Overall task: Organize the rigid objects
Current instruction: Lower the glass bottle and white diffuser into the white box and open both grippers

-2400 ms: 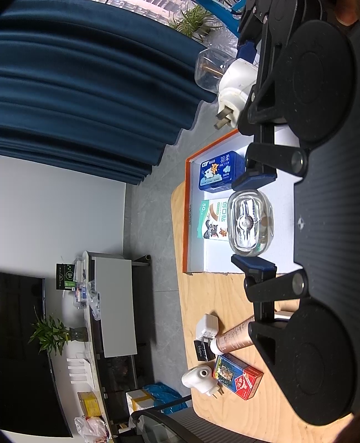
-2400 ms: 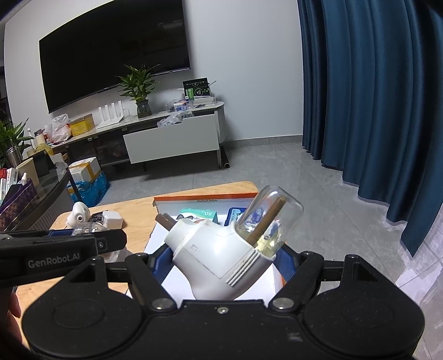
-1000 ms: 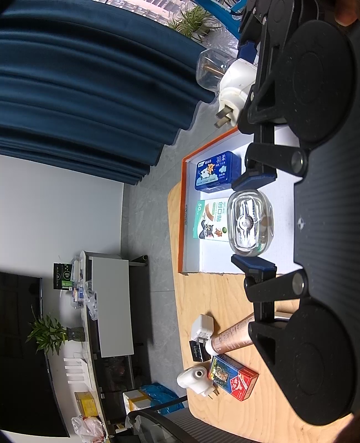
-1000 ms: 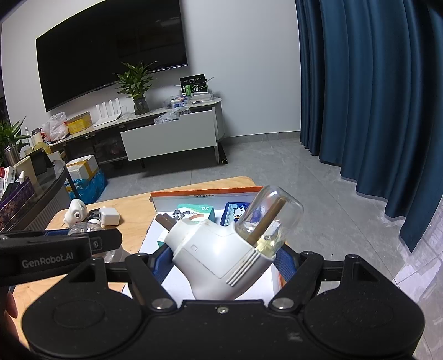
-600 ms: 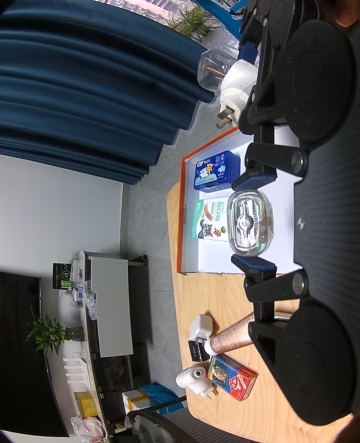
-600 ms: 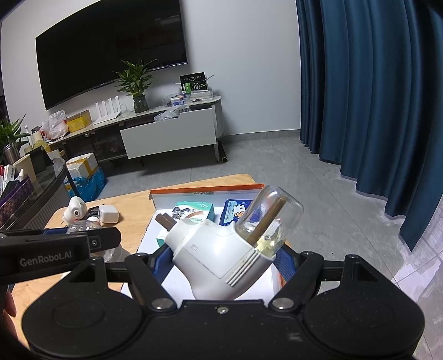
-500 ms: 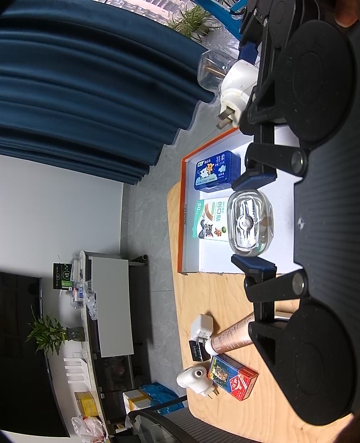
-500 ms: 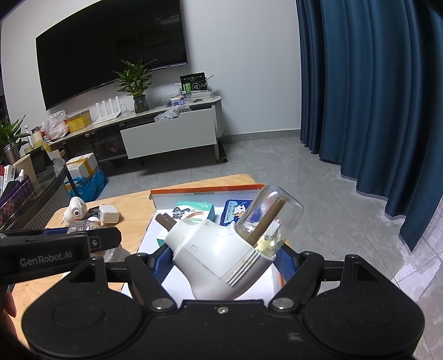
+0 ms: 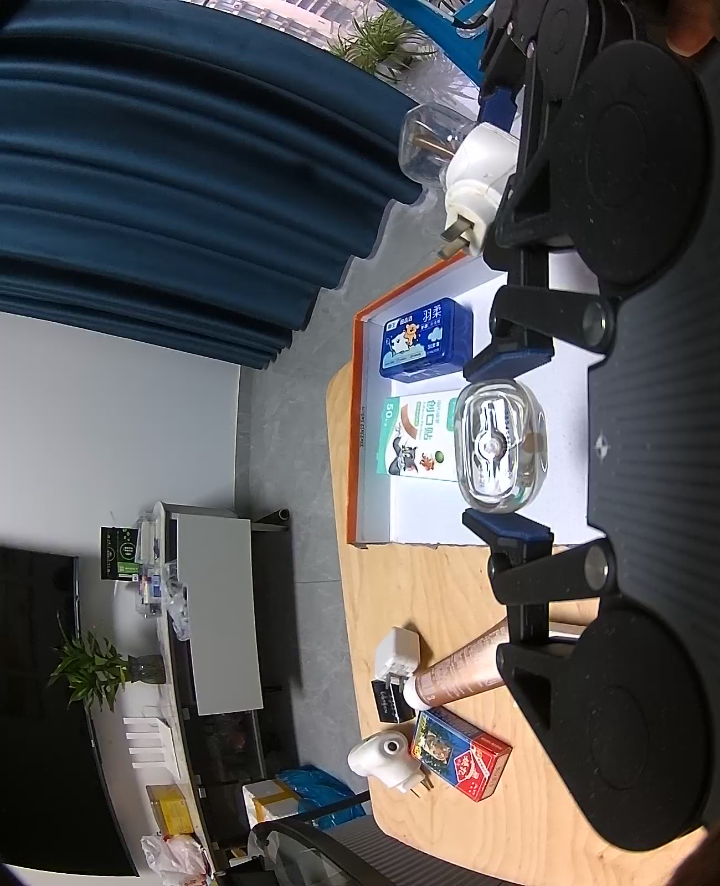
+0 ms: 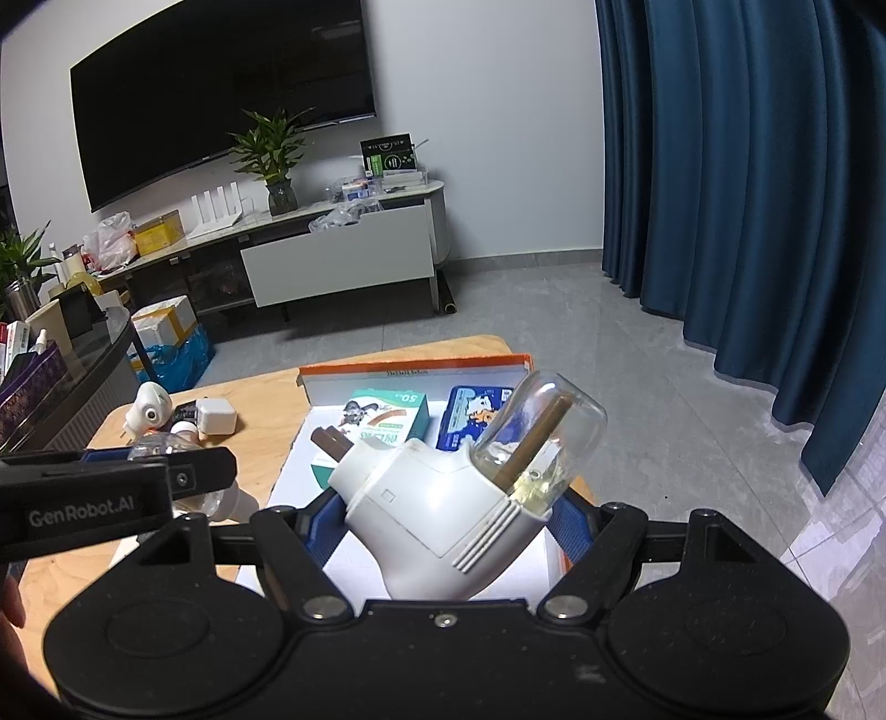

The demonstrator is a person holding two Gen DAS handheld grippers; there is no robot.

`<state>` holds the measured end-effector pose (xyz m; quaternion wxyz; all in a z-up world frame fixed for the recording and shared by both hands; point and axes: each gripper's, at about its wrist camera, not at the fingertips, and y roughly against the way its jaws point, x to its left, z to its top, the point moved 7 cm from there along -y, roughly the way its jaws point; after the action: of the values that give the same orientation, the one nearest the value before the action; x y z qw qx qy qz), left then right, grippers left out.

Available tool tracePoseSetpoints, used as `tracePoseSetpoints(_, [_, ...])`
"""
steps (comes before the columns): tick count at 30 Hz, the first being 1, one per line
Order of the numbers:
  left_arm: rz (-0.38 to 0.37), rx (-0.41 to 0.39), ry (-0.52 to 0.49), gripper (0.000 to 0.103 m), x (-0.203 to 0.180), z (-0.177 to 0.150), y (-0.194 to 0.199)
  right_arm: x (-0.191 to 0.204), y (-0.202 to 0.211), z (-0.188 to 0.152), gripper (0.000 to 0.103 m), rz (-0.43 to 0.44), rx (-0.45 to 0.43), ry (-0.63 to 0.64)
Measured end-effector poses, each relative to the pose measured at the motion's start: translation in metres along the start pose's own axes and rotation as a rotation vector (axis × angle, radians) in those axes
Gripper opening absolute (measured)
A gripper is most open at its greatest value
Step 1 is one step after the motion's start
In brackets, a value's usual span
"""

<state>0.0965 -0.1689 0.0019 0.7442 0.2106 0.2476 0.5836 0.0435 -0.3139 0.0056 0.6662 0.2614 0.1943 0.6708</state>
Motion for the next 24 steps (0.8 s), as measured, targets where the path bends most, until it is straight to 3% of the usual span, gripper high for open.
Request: tracePoseSetpoints(24, [0.003,0.016,0.002,0.05,0.005,-0.004,-0.003,-0.005,-0.014,-0.009,0.088,0.013,0.064,0.007])
